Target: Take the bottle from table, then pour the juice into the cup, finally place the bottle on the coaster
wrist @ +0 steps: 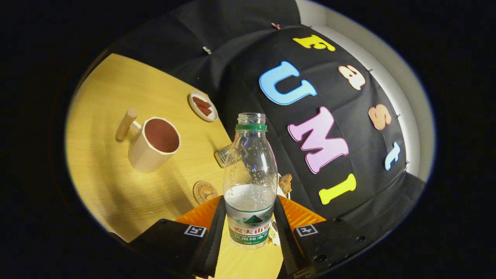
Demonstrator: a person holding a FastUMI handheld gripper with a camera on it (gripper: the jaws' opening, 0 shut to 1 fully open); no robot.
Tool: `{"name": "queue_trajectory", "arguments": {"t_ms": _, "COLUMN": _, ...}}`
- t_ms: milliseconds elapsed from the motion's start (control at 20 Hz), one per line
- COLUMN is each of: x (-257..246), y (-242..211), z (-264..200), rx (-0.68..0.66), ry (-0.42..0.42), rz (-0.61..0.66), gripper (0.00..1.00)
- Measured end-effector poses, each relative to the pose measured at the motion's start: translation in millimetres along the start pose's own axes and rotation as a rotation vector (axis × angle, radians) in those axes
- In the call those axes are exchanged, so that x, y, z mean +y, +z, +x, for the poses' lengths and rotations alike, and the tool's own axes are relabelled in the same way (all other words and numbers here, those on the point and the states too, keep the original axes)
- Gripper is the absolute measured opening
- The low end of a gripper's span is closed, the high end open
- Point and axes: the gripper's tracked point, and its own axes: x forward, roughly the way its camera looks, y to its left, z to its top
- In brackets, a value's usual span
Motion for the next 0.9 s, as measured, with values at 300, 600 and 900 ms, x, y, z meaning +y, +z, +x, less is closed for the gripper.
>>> {"name": "queue_trajectory", "arguments": {"t_ms": 300, "x": 21, "y": 10, "z": 10, "rx": 0.016, "ry": 0.050, "rz": -0.169, "gripper": 0.68}}
{"name": "queue_trajectory", "arguments": {"t_ms": 600, "x": 28, "y": 4, "z": 25, "rx": 0.051, "ry": 0.082, "rz": -0.298, "gripper": 0.68}}
{"name": "queue_trajectory", "arguments": {"t_ms": 900, "x": 35, "y": 0, "z": 27, "rx": 0.055, "ry": 0.110, "rz": -0.460, "gripper": 0.68}}
